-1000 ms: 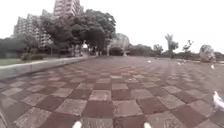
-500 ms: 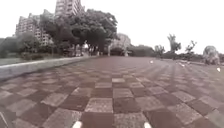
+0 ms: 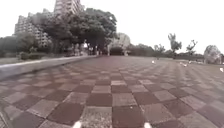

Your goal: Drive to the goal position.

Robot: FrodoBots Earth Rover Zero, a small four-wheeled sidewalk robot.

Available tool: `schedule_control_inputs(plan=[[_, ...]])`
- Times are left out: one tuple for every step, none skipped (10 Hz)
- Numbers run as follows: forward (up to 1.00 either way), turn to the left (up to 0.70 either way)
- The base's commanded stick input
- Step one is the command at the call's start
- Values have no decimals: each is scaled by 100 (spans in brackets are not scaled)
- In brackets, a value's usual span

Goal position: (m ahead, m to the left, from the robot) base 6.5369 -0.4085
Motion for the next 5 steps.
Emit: schedule_control_inputs(plan=[[50,0],[50,0],[50,0],[50,0],[50,0]])
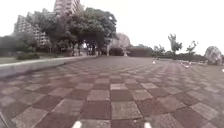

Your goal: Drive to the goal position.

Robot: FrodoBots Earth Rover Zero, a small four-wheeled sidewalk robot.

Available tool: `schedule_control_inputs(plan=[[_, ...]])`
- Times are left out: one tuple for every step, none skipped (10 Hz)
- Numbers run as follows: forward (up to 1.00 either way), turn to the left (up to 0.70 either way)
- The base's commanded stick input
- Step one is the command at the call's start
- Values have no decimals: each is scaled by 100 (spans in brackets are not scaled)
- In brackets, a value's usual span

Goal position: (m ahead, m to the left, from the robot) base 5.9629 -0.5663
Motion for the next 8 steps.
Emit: schedule_control_inputs(plan=[[50,0],[50,0],[50,1],[50,3],[50,0],[50,0],[50,0],[50,0]])
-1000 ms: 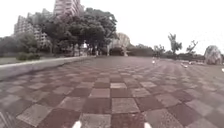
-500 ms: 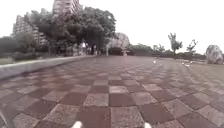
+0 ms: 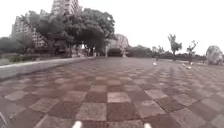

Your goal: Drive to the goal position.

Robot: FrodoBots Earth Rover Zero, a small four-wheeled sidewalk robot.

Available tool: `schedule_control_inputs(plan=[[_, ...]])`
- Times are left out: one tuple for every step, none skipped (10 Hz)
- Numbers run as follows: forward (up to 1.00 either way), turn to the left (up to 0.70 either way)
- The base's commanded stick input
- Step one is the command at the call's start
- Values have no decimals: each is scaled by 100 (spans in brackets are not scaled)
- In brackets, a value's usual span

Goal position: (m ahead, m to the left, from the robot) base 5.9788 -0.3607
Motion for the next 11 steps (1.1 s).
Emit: schedule_control_inputs(plan=[[50,0],[50,0],[50,0],[50,0],[50,0],[50,0],[50,0],[50,0],[50,0],[50,0],[50,0]])
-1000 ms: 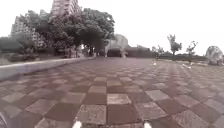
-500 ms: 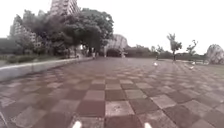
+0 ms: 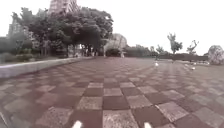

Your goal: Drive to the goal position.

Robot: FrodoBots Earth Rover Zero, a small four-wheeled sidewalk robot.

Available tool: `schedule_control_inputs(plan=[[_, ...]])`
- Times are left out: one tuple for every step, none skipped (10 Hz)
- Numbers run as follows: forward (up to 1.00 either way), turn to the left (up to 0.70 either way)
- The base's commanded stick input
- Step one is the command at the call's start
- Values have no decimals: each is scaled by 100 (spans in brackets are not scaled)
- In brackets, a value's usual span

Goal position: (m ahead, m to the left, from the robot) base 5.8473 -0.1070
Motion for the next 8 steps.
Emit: schedule_control_inputs(plan=[[50,0],[50,0],[50,0],[50,0],[50,0],[50,0],[50,0],[50,0]])
